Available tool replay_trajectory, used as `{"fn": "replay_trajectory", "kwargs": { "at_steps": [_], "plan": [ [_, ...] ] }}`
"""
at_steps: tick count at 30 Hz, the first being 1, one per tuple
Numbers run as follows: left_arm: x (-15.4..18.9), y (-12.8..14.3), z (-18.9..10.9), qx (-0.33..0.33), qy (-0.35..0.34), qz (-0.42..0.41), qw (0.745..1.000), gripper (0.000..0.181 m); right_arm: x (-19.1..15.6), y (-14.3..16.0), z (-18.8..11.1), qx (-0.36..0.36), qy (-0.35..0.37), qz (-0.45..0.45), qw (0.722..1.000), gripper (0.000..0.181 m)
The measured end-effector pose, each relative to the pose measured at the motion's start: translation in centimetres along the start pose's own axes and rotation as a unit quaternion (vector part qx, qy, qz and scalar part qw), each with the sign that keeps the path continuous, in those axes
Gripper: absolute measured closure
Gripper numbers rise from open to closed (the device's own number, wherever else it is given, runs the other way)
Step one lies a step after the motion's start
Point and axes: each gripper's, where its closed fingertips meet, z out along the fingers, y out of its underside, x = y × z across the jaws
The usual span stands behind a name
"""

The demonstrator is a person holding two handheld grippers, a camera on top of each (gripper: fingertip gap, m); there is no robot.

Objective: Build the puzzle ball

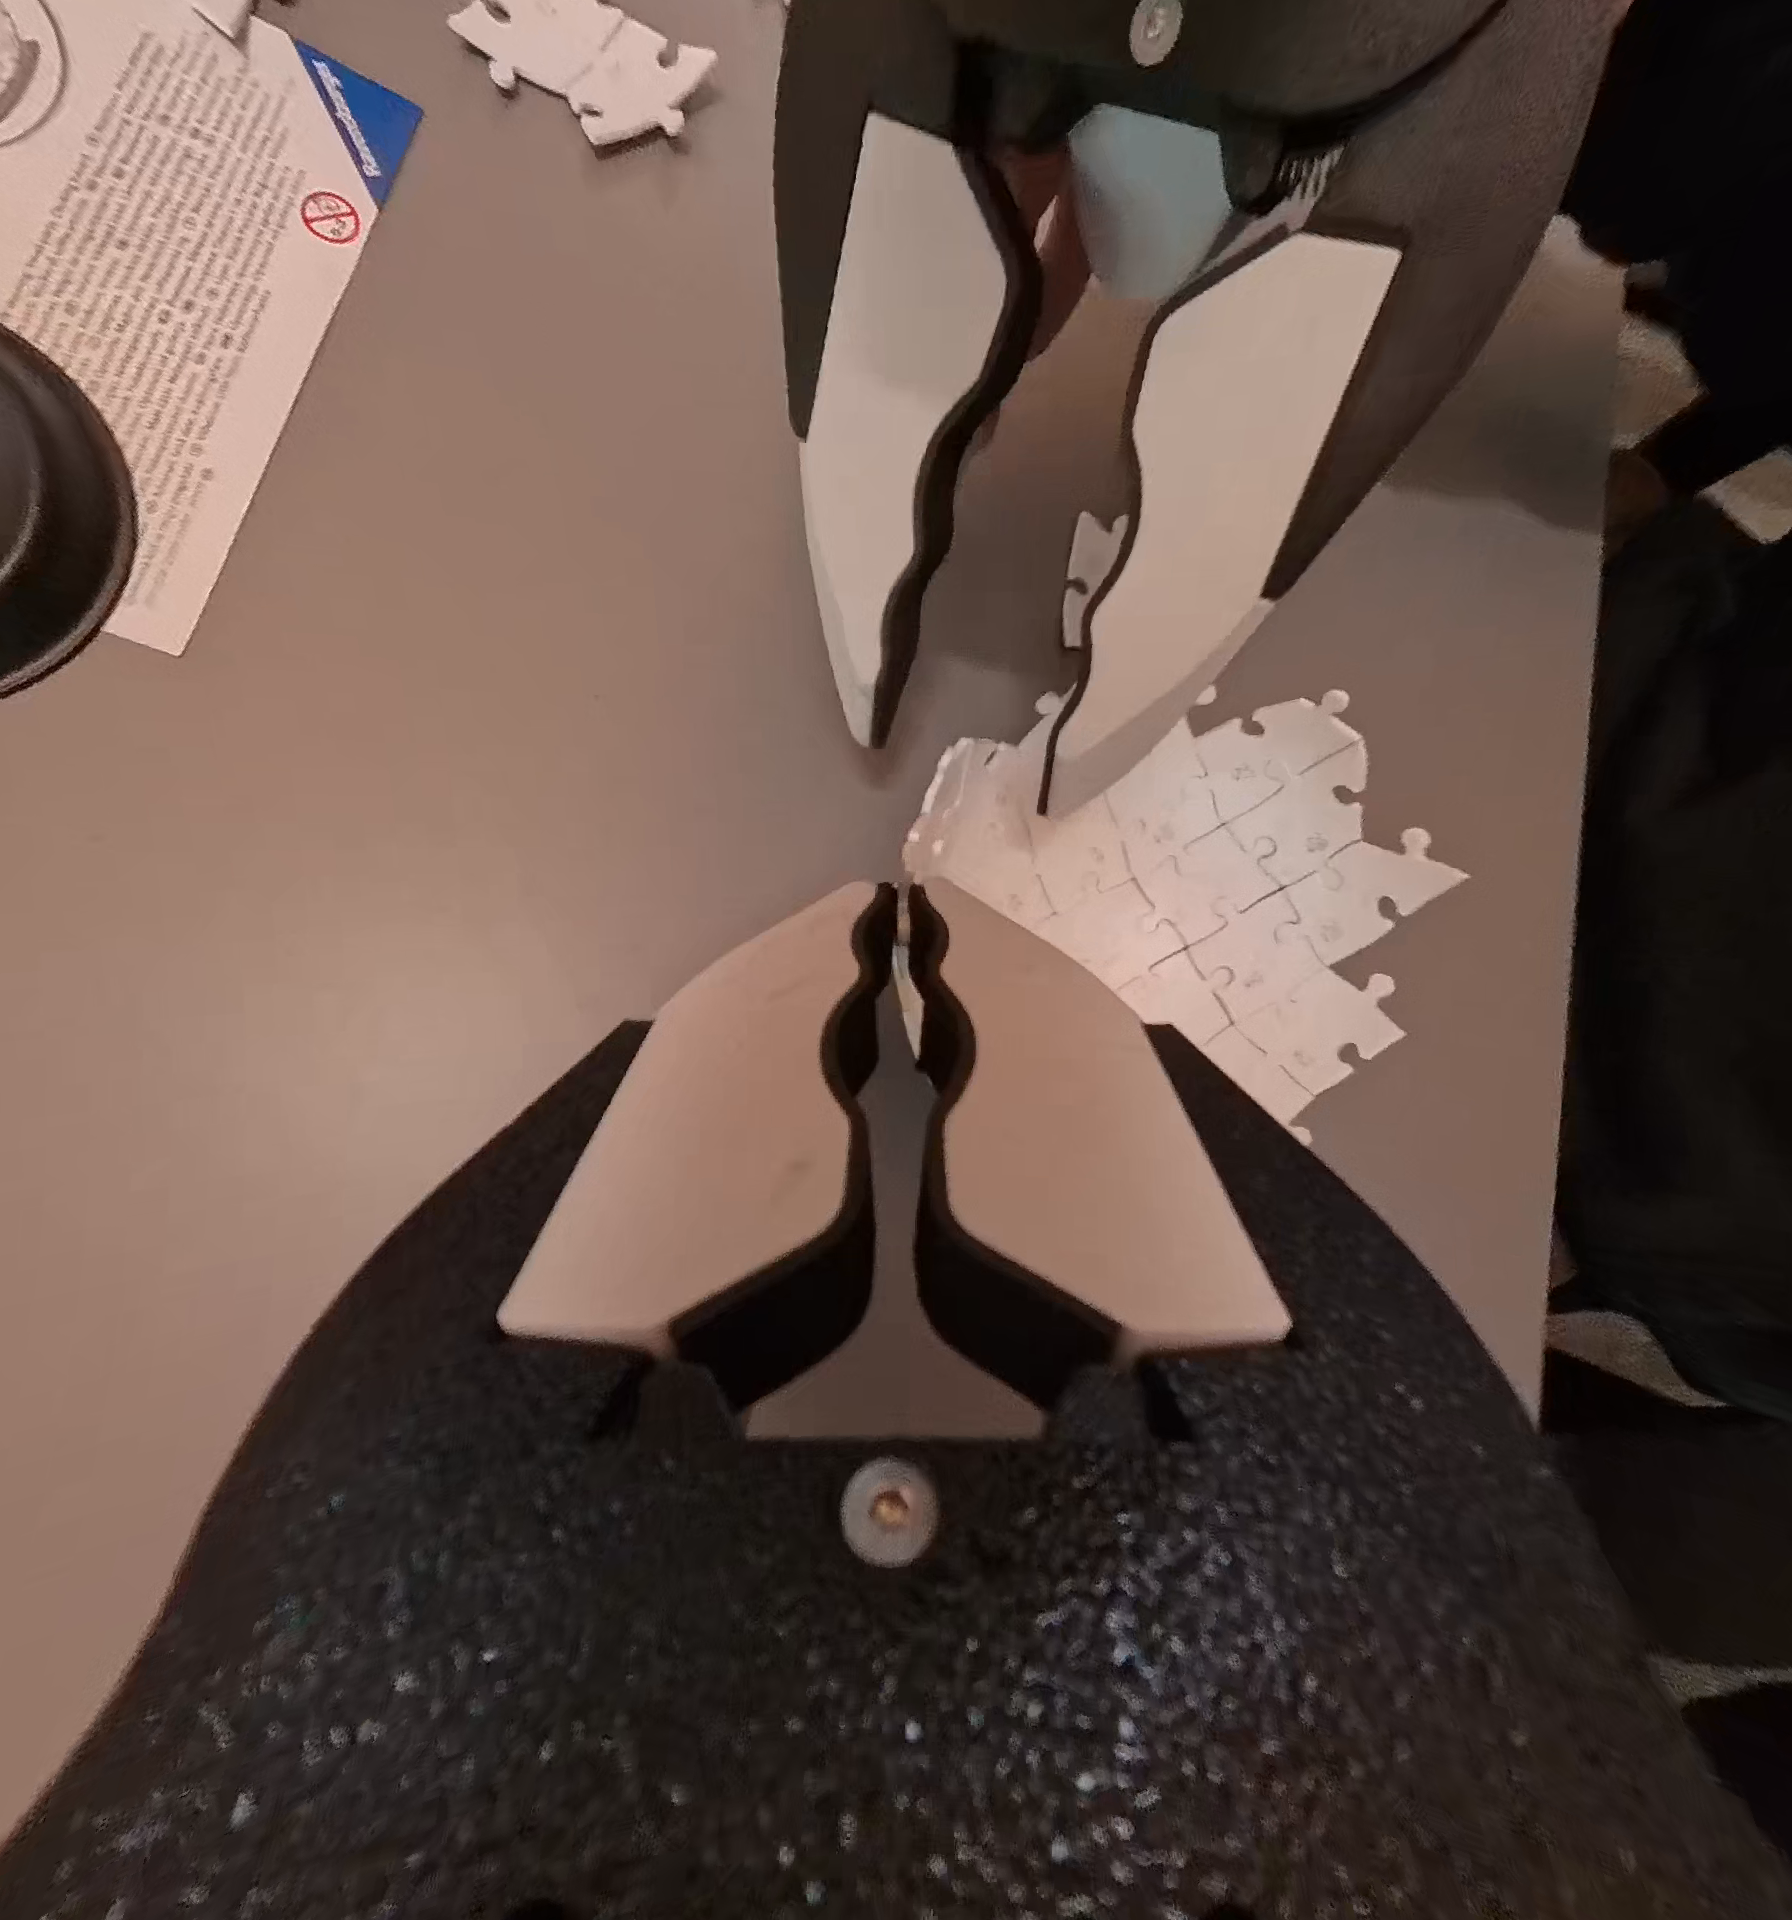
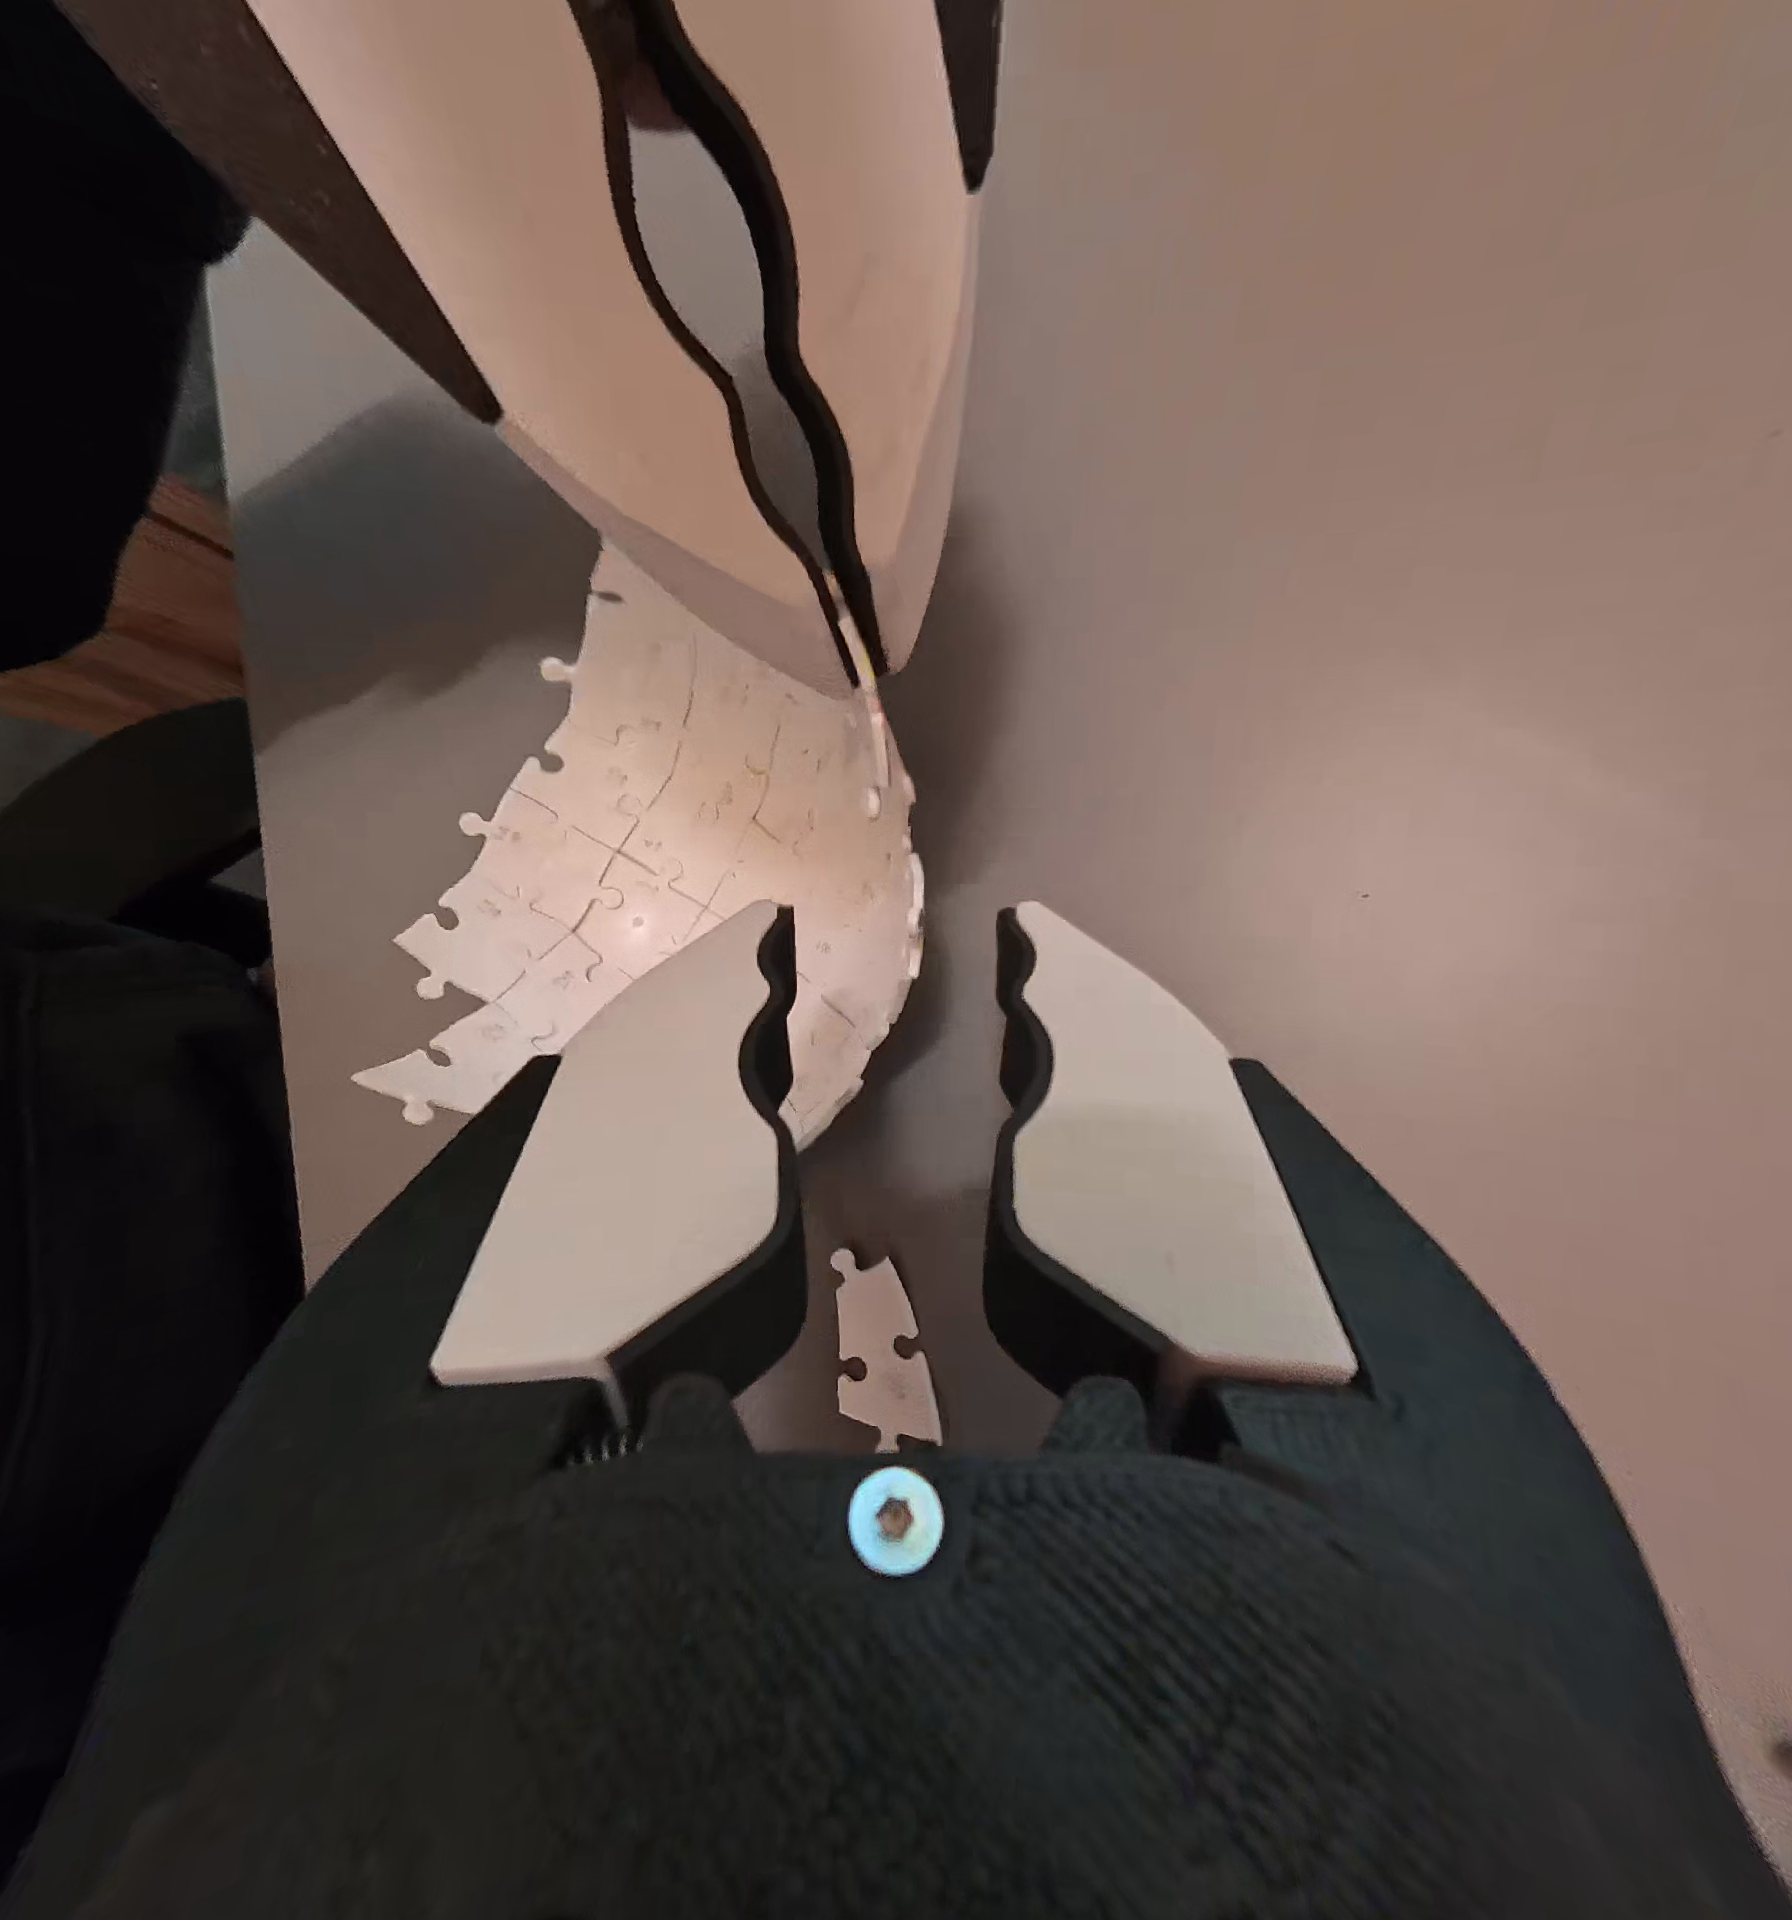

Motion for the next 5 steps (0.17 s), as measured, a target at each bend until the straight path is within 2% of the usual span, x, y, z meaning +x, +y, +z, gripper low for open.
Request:
{"fn": "replay_trajectory", "kwargs": {
  "at_steps": [1, 5],
  "plan": [
    [-0.08, 0.07, 0.25, -0.009, -0.005, 0.008, 1.0, 0.179, -0.03, 0.25, 0.32, -0.008, -0.002, 0.001, 1.0, 0.146],
    [0.07, 0.38, 1.02, -0.039, -0.01, 0.038, 0.998, 0.179, -0.23, 0.31, 1.11, -0.01, -0.019, 0.007, 1.0, 0.16]
  ]
}}
